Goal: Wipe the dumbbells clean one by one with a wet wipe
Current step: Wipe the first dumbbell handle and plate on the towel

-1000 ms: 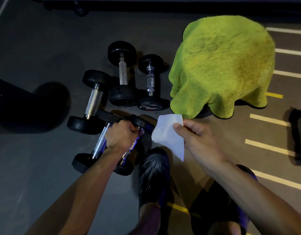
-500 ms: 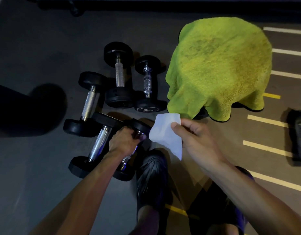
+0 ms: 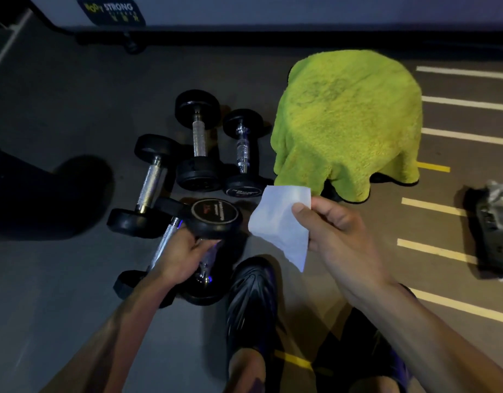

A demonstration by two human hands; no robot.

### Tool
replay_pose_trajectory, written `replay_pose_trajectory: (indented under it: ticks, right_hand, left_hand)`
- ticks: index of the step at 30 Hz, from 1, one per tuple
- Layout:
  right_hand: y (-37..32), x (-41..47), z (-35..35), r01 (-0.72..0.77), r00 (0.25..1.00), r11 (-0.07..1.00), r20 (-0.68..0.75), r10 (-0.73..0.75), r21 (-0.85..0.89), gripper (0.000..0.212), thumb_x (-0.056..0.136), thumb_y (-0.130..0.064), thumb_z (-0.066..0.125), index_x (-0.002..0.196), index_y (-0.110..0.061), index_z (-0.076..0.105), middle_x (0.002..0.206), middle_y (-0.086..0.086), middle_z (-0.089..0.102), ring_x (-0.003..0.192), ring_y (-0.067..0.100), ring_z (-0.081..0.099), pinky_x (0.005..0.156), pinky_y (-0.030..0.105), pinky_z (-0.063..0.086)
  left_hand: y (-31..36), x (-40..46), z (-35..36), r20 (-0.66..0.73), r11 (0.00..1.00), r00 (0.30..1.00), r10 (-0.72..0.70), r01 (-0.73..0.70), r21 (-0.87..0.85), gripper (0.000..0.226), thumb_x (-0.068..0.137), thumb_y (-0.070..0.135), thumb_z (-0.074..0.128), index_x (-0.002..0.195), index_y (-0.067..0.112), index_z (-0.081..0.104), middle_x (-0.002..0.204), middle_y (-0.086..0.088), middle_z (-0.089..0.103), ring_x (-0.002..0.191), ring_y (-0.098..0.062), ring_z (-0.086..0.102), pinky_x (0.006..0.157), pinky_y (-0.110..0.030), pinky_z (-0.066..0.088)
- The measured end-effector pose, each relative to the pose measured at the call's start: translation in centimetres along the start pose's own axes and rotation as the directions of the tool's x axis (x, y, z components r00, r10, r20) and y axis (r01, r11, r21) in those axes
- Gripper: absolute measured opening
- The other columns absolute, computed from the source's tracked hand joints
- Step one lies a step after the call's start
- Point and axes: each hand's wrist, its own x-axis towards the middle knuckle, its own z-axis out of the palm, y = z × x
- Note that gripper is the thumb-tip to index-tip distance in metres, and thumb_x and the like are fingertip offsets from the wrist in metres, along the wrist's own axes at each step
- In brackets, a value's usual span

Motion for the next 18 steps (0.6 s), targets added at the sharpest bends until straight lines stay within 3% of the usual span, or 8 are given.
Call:
replay_pose_trajectory:
  ticks: [4, 7, 8, 10, 12, 14, 16, 18]
  right_hand:
    - [-1.5, -1.4, -0.2, 0.068, 0.997, 0.995, -0.027, -0.066, 0.074, 0.062, 0.084, -0.061, 0.067, 0.108, -0.004, 0.069, 0.115, 0.042, 0.056, 0.108, 0.062, 0.052, 0.090, 0.079, 0.044]
    - [-3.4, -2.1, -1.1, 0.137, 0.989, 0.986, -0.071, -0.131, 0.094, 0.058, 0.087, -0.055, 0.067, 0.104, 0.000, 0.069, 0.113, 0.045, 0.056, 0.103, 0.065, 0.055, 0.088, 0.080, 0.044]
    - [-4.2, -2.2, -1.6, 0.164, 0.983, 0.980, -0.099, -0.153, 0.110, 0.054, 0.088, -0.052, 0.068, 0.103, 0.000, 0.070, 0.111, 0.044, 0.058, 0.100, 0.064, 0.060, 0.088, 0.080, 0.044]
    - [-5.9, -2.3, -2.9, 0.223, 0.965, 0.963, -0.178, -0.195, 0.149, 0.040, 0.092, -0.040, 0.068, 0.102, -0.002, 0.074, 0.108, 0.040, 0.065, 0.095, 0.047, 0.070, 0.090, 0.078, 0.045]
    - [-7.4, -2.7, -4.3, 0.291, 0.938, 0.943, -0.244, -0.247, 0.164, 0.023, 0.098, -0.028, 0.069, 0.103, -0.007, 0.077, 0.106, 0.031, 0.072, 0.096, 0.034, 0.068, 0.093, 0.075, 0.048]
    - [-8.5, -3.1, -5.8, 0.345, 0.910, 0.922, -0.304, -0.283, 0.174, 0.019, 0.100, -0.023, 0.063, 0.101, -0.019, 0.082, 0.104, 0.016, 0.079, 0.100, 0.032, 0.072, 0.091, 0.062, 0.056]
    - [-9.4, -3.2, -7.1, 0.407, 0.879, 0.893, -0.348, -0.325, 0.193, 0.025, 0.100, -0.021, 0.058, 0.101, -0.025, 0.083, 0.105, 0.008, 0.081, 0.101, 0.029, 0.076, 0.081, 0.040, 0.063]
    - [-10.3, -3.1, -8.2, 0.444, 0.853, 0.874, -0.391, -0.345, 0.198, 0.030, 0.103, -0.018, 0.056, 0.101, -0.027, 0.084, 0.103, 0.006, 0.082, 0.094, 0.025, 0.077, 0.072, 0.030, 0.062]
  left_hand:
    - [3.3, -2.5, -2.7, -0.174, 0.976, 0.974, 0.143, -0.168, -0.138, 0.013, 0.090, 0.010, 0.078, 0.100, 0.017, 0.074, 0.094, 0.006, 0.078, 0.089, 0.005, 0.072, 0.080, -0.014, 0.056]
    - [8.0, -3.4, -5.3, -0.261, 0.926, 0.914, 0.311, -0.353, -0.131, 0.008, 0.096, 0.012, 0.066, 0.094, 0.019, 0.068, 0.073, 0.012, 0.075, 0.063, 0.003, 0.070, 0.060, -0.013, 0.056]
    - [10.2, -3.5, -6.1, -0.264, 0.921, 0.918, 0.294, -0.347, -0.179, 0.008, 0.087, 0.016, 0.072, 0.093, 0.019, 0.068, 0.071, 0.010, 0.074, 0.062, 0.000, 0.070, 0.061, -0.016, 0.057]
    - [15.3, -4.0, -7.6, -0.221, 0.812, 0.844, 0.488, -0.532, -0.241, 0.013, 0.074, 0.022, 0.079, 0.086, 0.022, 0.076, 0.073, 0.007, 0.077, 0.070, -0.002, 0.072, 0.074, -0.025, 0.061]
    - [19.5, -3.0, -7.7, -0.154, 0.798, 0.820, 0.551, -0.572, -0.188, 0.006, 0.086, 0.014, 0.079, 0.081, 0.015, 0.075, 0.074, -0.002, 0.078, 0.074, -0.007, 0.075, 0.081, -0.028, 0.061]
    - [24.1, -2.1, -7.3, -0.200, 0.710, 0.742, 0.639, -0.670, -0.218, 0.009, 0.091, 0.017, 0.080, 0.082, 0.017, 0.078, 0.082, 0.001, 0.080, 0.082, -0.004, 0.074, 0.083, -0.023, 0.058]
    - [28.6, -0.7, -6.7, -0.267, 0.637, 0.725, 0.635, -0.687, -0.350, 0.010, 0.088, 0.029, 0.080, 0.097, 0.029, 0.077, 0.091, 0.014, 0.080, 0.090, 0.001, 0.071, 0.087, -0.019, 0.055]
    - [31.9, 0.8, -5.7, -0.291, 0.592, 0.701, 0.651, -0.709, -0.383, 0.014, 0.088, 0.030, 0.075, 0.102, 0.033, 0.074, 0.094, 0.021, 0.078, 0.094, 0.002, 0.069, 0.089, -0.018, 0.053]
